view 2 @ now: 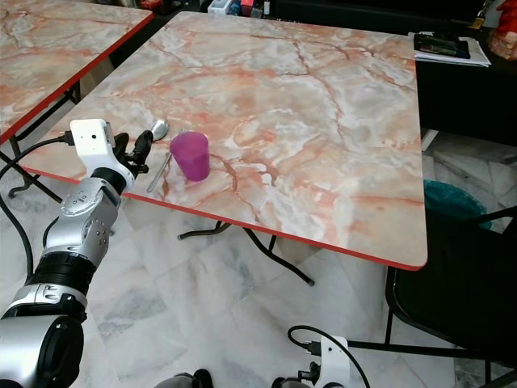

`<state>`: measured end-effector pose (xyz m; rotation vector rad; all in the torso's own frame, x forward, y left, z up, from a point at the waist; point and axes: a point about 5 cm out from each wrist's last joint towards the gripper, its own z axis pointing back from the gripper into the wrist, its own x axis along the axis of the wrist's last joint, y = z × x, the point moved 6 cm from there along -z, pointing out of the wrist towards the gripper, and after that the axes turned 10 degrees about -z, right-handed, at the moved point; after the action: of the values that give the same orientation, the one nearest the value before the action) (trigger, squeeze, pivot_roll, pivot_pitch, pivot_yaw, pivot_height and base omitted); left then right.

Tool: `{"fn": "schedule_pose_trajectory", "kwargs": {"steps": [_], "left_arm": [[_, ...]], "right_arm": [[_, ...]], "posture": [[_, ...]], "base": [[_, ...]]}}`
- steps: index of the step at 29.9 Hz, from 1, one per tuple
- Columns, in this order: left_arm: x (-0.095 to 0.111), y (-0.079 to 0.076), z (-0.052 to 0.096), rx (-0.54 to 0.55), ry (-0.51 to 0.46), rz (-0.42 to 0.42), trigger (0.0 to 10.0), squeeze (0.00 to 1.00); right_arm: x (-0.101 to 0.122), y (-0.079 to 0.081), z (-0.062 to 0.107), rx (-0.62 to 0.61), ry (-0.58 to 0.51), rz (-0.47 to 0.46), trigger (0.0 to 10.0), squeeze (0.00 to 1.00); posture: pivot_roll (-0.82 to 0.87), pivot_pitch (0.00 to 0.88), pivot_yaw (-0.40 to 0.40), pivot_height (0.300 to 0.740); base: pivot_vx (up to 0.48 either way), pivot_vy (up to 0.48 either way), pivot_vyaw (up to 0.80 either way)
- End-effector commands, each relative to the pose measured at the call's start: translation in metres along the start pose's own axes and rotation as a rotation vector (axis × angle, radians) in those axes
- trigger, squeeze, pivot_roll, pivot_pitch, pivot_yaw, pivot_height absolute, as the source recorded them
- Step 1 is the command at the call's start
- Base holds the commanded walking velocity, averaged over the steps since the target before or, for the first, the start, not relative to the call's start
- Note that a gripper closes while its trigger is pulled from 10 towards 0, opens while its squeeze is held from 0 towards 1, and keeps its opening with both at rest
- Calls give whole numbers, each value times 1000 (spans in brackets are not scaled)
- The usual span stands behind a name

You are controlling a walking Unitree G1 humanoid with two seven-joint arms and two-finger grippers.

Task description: Setting the table

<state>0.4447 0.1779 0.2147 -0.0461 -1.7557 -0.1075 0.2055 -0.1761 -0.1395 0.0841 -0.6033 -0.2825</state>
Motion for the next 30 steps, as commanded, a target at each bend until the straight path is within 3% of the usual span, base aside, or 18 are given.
{"fn": "schedule_pose_trajectory", "kwargs": {"steps": [1,15,17,25,30], "left_arm": [[13,-4,-4,-17,-24,9,10000,0],[17,-15,-4,-50,-36,10,10000,0],[29,-19,-5,-73,-63,24,10000,0],[38,-36,-4,-180,-37,136,10000,0],[50,-41,-2,-232,-22,124,10000,0]], "right_arm": [[-9,-2,1,-5,29,3,10000,0],[-8,-3,1,-5,26,19,10000,0],[-10,-3,1,-6,32,26,10000,0],[-9,-2,1,-4,34,24,10000,0],[-9,-3,1,-5,32,20,10000,0]], "posture": [[-37,153,14,740],[-42,141,13,740],[-40,143,13,740],[-42,156,13,740],[-40,161,13,740]], "base": [[307,0,0],[428,0,0],[289,0,0],[0,0,0],[0,0,0]]}}
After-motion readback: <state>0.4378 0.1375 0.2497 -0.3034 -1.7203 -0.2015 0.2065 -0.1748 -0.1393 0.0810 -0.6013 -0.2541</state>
